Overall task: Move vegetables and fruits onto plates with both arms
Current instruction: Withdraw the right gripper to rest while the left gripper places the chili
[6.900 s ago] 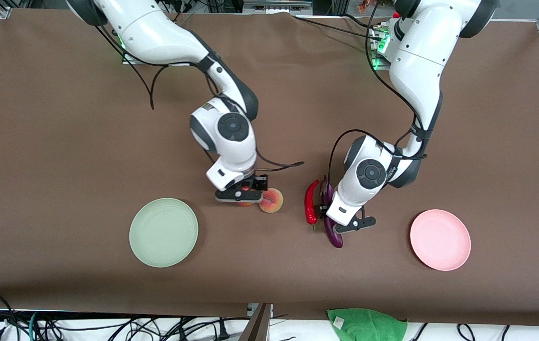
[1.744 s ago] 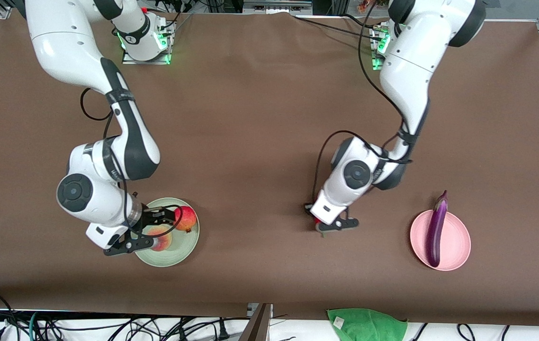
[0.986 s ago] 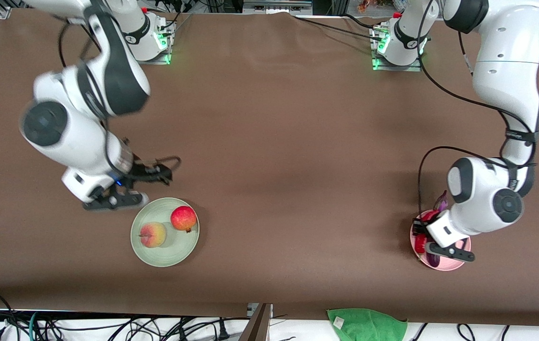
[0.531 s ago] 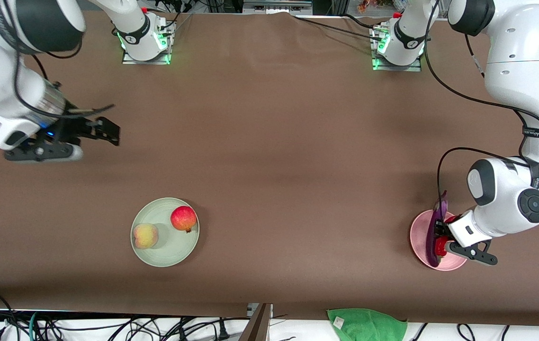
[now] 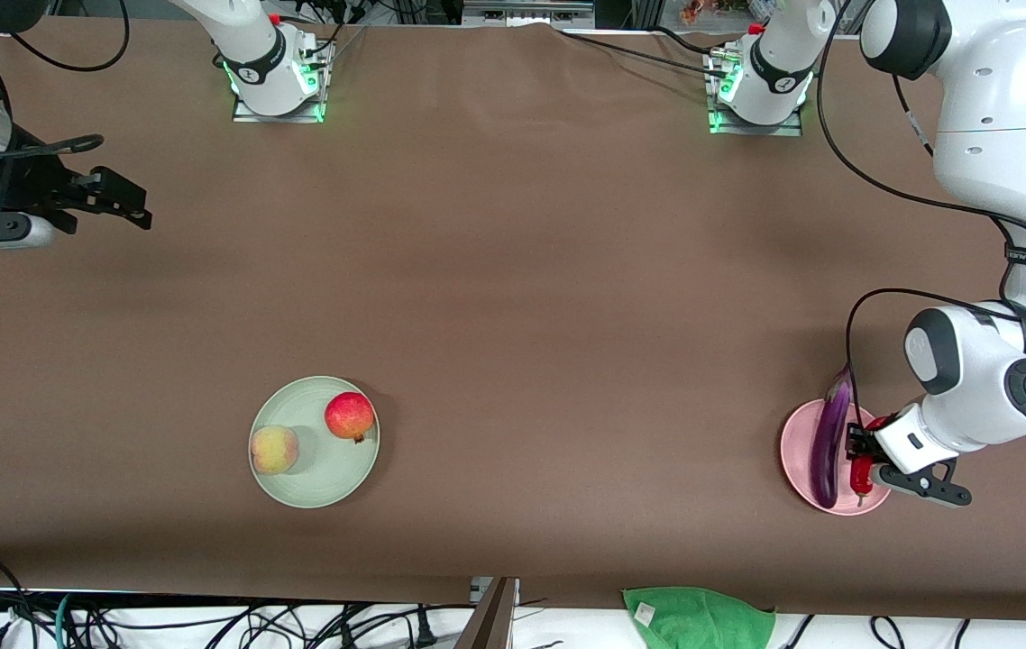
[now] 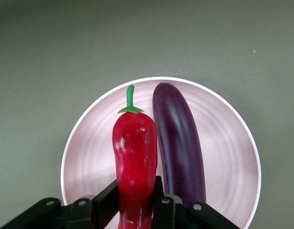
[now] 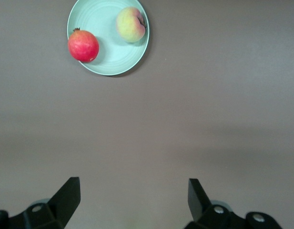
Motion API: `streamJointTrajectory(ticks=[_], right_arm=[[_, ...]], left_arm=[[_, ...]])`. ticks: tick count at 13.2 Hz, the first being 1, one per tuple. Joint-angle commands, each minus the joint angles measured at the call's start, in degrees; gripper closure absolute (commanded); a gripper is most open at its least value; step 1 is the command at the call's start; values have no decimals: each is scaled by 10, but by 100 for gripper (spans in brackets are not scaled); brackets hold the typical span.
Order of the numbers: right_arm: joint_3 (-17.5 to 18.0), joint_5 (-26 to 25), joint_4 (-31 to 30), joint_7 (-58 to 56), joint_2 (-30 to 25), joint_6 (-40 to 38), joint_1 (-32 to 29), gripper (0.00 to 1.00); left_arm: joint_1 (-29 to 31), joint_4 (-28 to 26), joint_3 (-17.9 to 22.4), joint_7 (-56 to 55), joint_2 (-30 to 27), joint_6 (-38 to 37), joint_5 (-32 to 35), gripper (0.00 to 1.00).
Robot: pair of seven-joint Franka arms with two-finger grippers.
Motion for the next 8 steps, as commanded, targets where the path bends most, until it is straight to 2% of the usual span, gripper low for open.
streamJointTrajectory(ticks=[1, 2, 3, 6, 8], right_arm=[[38, 3, -66, -5, -43, 38, -30, 0], [67, 4, -67, -5, -43, 38, -56, 0], [75, 4, -67, -5, -44, 39, -64, 0], [76, -1, -59, -3, -44, 39, -64, 0], [79, -4, -53, -6, -44, 41, -64, 0]], left_arm=[[-3, 14, -3, 7, 1, -9, -44, 0], [-7, 14, -3, 5, -4, -20, -58, 0], [-13, 14, -3, 4, -14, -43, -60, 0], [-33, 9, -1, -34, -65, -111, -57, 0], [-41, 6, 0, -94, -112, -198, -54, 0]])
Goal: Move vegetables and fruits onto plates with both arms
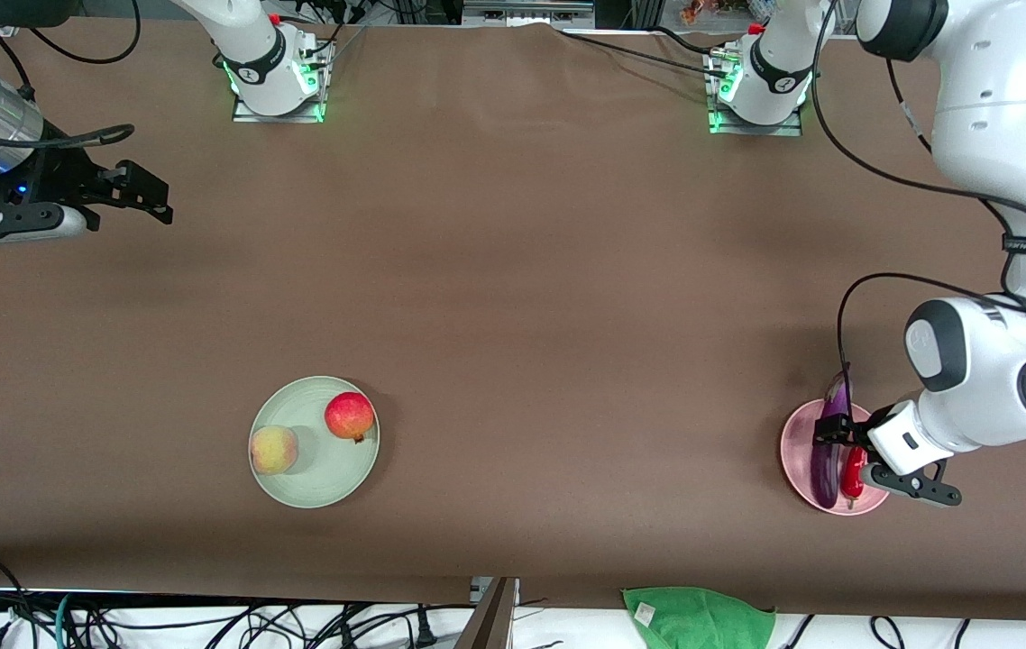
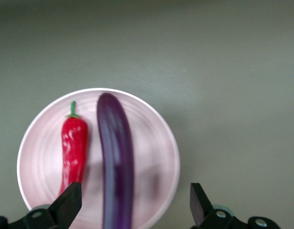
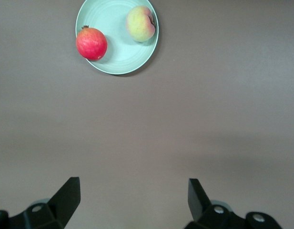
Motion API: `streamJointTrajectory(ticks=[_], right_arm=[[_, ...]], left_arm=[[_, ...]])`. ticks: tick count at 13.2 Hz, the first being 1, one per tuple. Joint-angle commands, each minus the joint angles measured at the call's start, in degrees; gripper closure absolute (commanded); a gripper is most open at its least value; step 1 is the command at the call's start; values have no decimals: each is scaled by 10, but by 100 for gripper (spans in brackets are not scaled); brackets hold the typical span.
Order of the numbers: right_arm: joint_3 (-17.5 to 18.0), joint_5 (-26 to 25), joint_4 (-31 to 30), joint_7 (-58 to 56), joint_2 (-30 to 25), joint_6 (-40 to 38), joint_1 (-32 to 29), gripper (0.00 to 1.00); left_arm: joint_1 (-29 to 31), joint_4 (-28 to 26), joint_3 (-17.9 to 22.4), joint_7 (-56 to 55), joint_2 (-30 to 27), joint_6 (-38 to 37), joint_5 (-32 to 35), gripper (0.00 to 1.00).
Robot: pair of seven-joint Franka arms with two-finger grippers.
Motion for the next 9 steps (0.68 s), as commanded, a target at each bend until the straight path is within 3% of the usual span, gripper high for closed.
streamJointTrajectory(ticks=[1, 3, 5, 7, 9], right_arm=[[17, -4, -1, -1, -16, 0, -12, 0], [34, -4, 5, 14, -19, -12, -12, 0], [59, -4, 5, 61, -31, -15, -12, 0], [61, -4, 9, 59, -34, -22, -12, 0], [58, -4, 10, 56, -35, -26, -13, 0]], left_arm=[[-18, -20, 7, -76, -82, -114, -7, 0], [-29, -35, 10, -122, -141, -205, -6, 0], [-35, -48, 11, -145, -198, -249, 43, 0], [-41, -48, 11, -143, -245, -292, 84, 0], [-39, -45, 12, -144, -290, -327, 83, 0]])
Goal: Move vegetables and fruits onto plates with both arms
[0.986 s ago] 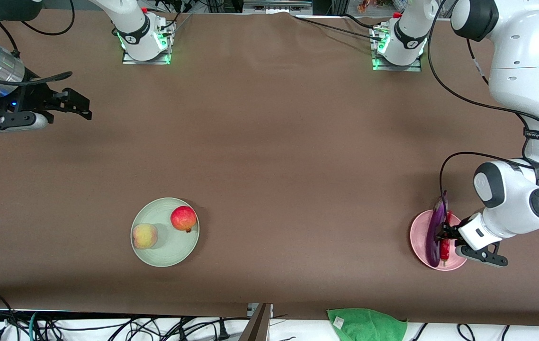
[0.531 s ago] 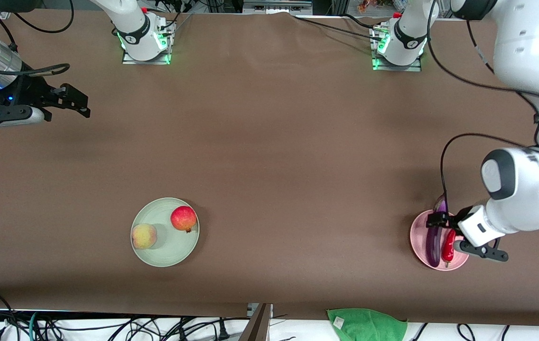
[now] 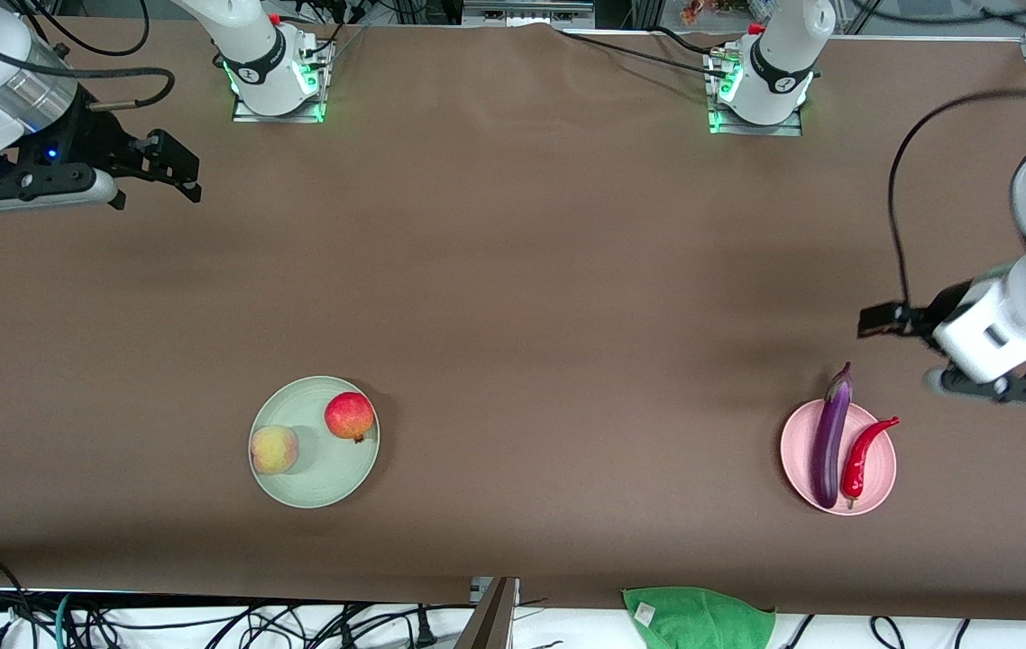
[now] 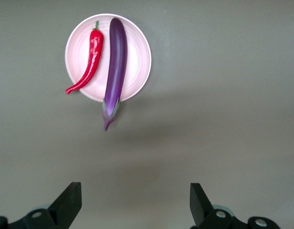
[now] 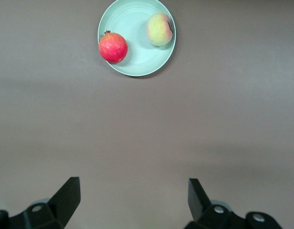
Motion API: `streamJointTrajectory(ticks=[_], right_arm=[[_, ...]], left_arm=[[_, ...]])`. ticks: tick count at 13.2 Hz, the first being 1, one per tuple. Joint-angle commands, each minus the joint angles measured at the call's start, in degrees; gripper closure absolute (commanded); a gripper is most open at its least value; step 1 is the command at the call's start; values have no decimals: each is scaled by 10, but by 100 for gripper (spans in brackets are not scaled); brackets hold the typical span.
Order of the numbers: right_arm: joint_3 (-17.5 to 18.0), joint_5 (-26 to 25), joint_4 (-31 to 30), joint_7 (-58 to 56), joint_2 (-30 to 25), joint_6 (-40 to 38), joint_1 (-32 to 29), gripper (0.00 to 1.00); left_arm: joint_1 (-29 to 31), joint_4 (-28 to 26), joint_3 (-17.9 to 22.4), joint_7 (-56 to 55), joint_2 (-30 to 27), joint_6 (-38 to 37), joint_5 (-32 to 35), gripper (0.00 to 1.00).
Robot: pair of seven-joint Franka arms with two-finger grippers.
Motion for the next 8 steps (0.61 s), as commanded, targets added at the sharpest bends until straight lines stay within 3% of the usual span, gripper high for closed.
streamJointTrajectory(ticks=[1, 5, 8], right_arm=[[2, -4, 4, -5, -6, -13, -11, 0], [2, -4, 2, -5, -4, -13, -11, 0], [1, -4, -1, -7, -4, -13, -11, 0]], left_arm=[[-5, -31, 8, -9, -74, -18, 13, 0], [3, -37, 8, -55, -119, -61, 7, 0], [2, -84, 3, -84, -152, -65, 3, 0]])
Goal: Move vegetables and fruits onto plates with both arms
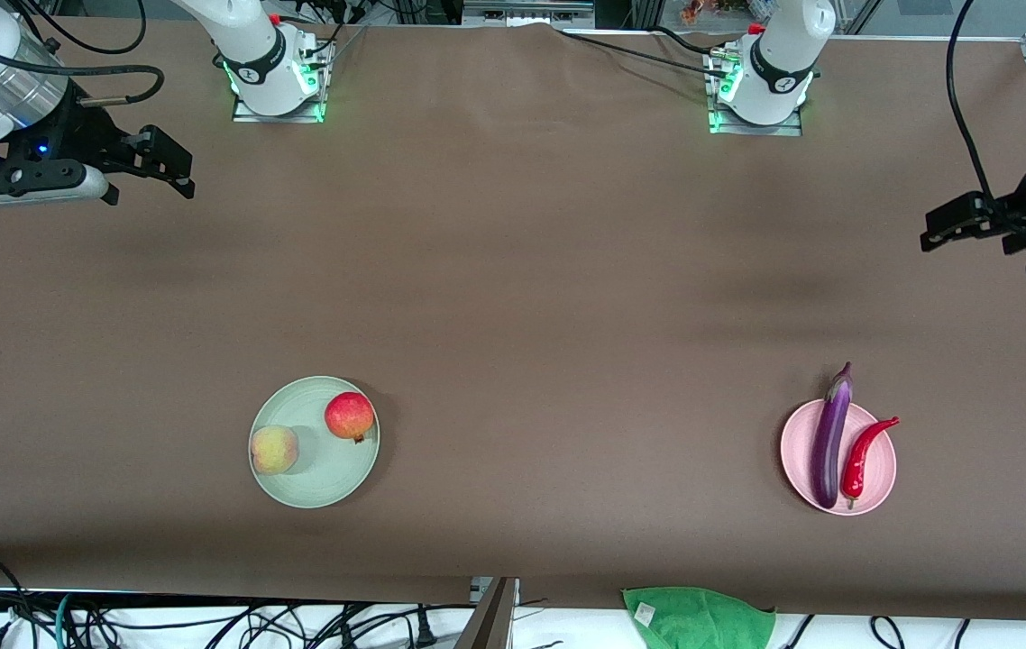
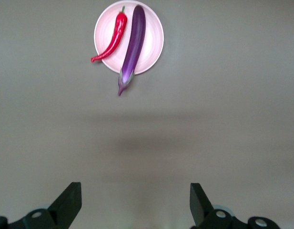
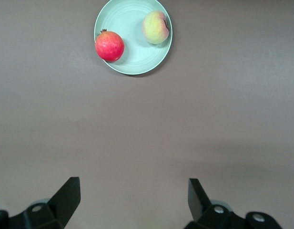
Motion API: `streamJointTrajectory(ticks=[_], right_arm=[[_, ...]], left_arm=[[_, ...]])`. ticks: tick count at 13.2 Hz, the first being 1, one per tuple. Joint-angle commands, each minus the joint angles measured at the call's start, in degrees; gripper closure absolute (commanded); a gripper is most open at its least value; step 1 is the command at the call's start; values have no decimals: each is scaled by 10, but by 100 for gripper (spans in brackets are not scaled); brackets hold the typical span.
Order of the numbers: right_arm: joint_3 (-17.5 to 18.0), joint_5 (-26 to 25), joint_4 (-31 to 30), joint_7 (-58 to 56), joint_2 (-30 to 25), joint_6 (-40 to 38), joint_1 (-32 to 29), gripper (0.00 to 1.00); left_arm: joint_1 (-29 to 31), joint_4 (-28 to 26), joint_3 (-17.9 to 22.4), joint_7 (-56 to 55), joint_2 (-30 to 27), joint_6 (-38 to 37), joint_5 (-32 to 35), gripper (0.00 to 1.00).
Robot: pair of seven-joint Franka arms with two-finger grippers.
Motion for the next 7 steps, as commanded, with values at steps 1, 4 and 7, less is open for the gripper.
streamJointTrajectory(ticks=[1, 4, 7], right_arm=[[3, -4, 1, -6, -4, -9, -6, 0], [0, -3, -2, -8, -3, -6, -7, 0], [0, -3, -2, -8, -3, -7, -7, 0]], left_arm=[[1, -42, -3, -17, -27, 9, 2, 0], [0, -27, 0, -17, -8, 8, 1, 0], [-6, -21, -4, -18, -4, 7, 5, 0]])
